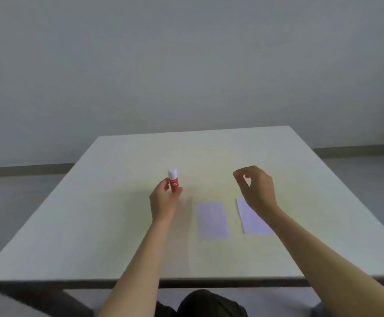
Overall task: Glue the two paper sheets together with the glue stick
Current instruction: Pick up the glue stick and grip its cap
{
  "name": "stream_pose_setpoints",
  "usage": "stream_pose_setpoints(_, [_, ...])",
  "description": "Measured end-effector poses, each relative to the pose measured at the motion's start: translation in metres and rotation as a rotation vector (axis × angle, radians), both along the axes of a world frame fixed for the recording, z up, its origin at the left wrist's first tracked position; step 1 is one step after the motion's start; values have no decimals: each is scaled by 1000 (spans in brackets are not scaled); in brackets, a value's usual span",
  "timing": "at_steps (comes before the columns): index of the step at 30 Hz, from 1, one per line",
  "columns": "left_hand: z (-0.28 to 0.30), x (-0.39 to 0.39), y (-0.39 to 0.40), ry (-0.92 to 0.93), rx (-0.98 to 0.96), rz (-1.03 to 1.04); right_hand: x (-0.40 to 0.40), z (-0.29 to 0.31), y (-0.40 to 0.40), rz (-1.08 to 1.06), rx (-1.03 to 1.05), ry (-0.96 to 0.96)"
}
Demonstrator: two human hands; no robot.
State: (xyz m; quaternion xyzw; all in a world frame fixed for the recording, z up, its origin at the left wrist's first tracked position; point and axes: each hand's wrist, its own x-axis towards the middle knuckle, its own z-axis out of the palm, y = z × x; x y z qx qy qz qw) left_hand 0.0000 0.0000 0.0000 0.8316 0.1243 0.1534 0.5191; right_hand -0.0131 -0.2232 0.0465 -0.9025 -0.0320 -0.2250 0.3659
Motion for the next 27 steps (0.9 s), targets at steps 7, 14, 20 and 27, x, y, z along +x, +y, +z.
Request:
stream_pose_setpoints(7, [-2,9,-14,-78,86,77,16,7,21,131,29,128])
stream_pose_setpoints(14, [32,7,-29,-302,389,-228,28,35,38,270,433,475])
stream_pose_setpoints(20, [47,-5,-36,-333,577,-318,28,38,23,356,384,439])
stream_pose_setpoints(27, [46,-15,-49,-310,575,-331,21,36,6,375,392,492])
